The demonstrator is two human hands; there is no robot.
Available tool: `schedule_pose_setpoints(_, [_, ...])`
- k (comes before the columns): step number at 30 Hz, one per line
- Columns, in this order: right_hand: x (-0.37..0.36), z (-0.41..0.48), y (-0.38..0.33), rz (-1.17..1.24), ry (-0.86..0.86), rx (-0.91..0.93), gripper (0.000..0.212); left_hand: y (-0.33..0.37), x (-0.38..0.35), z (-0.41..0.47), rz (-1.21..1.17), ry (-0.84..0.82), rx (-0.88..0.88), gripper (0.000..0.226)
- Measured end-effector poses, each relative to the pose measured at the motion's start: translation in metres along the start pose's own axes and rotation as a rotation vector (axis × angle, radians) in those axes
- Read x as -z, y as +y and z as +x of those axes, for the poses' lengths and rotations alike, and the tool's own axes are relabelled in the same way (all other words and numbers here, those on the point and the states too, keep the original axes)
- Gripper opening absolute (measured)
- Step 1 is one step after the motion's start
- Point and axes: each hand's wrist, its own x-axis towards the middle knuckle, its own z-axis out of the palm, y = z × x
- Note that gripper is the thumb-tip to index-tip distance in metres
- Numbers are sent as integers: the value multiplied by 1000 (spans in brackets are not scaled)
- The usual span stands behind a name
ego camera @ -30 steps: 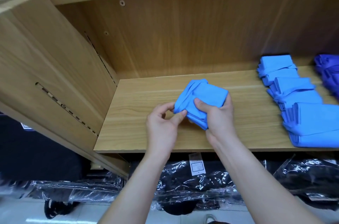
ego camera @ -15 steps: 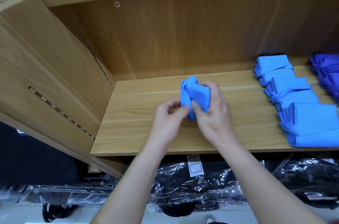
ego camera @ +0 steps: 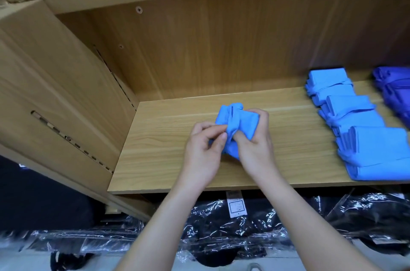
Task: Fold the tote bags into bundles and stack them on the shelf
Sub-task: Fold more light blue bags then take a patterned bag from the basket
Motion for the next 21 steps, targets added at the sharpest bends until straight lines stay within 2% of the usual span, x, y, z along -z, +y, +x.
schedule_pose_setpoints(3, [-5,-1,0,179,94,-66,6,-7,3,1,-248,93,188,24])
schedule_pose_setpoints(4, [-6,-1,1,222,146,-92,4,-6,4,1,-304,96,226,21])
schedule_pose_setpoints(7, [-10,1,-6,317,243,-106,9,2,2,0,-364,132,273,26])
schedule_pose_setpoints(9, [-11,1,-12,377,246,-100,13,5,1,0,-544,137,383,31])
schedule_pose_setpoints(12, [-9,3,-18,500,226,-132,15,6,1,-1,-749,22,520,30])
schedule_pose_setpoints(15, [-5,5,-21,482,162,-114,15,5,0,-6,-735,-174,545,38])
schedule_pose_setpoints(18, [0,7,-17,534,37,-162,15,3,4,-4,-570,-257,521,29])
schedule_pose_setpoints(19, [3,8,-16,555,-14,-174,13,2,7,-2,-507,-281,481,32])
schedule_pose_setpoints(21, [10,10,-13,535,-122,-177,10,5,15,6,-432,-292,382,52])
